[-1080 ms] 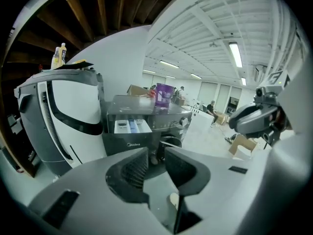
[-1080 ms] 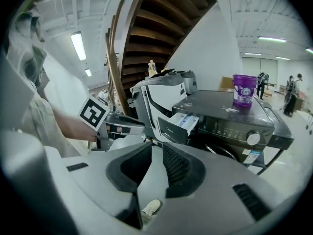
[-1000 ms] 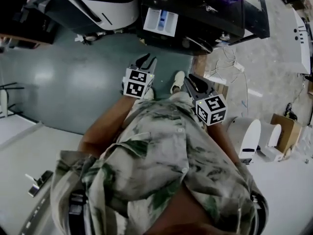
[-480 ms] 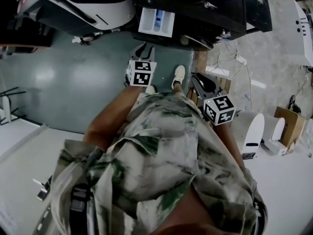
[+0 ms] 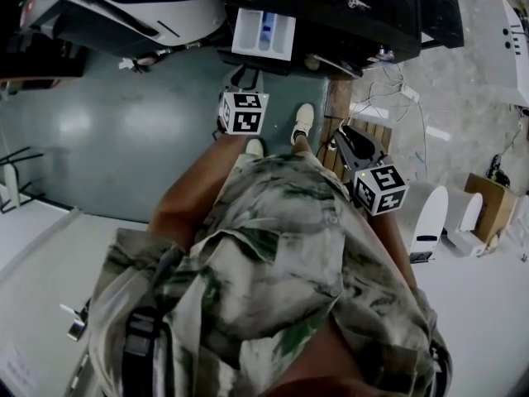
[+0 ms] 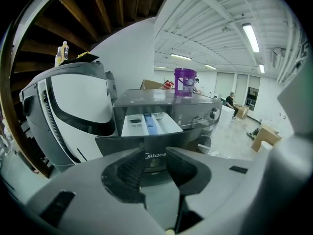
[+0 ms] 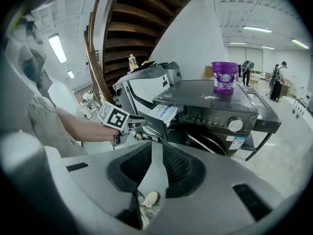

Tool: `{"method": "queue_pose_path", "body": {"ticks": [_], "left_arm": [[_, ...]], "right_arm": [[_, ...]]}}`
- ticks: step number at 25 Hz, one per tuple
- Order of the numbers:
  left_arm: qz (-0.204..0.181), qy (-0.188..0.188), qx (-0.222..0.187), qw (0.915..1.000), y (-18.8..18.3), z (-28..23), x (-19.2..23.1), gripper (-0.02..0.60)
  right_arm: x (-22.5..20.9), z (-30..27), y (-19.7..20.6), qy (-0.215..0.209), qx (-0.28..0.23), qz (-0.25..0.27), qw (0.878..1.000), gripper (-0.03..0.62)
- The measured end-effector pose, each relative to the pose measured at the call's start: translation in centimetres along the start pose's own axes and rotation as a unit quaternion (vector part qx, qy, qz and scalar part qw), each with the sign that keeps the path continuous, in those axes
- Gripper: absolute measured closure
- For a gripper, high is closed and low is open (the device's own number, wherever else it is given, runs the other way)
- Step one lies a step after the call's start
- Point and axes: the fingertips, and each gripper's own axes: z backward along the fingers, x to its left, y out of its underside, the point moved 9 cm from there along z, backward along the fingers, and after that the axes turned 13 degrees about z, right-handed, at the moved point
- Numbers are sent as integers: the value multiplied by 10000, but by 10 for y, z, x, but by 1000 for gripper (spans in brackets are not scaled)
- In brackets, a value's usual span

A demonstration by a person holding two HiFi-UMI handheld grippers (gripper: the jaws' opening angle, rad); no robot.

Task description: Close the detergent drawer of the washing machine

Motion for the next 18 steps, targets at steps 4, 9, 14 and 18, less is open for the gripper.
{"method": "queue_pose_path", "body": {"ticks": [4,9,14,18], "left_arm": [[54,-65,-21,10000,0,-9,1,453],[106,-165,-41,9998,-1,-17,2,449],[140,-260,-34,9996,-1,-19,1,445],[151,-353,-82,9992,-1,-20,1,443]], "right_arm": [[-3,-1,1,6,47,-24,10000,505],[-8,-2,5,-1,106,-17,9999,505],[-12,-3,5,16,88,-65,9999,505],[-12,-3,7,7,113,-72,9999,505]]}}
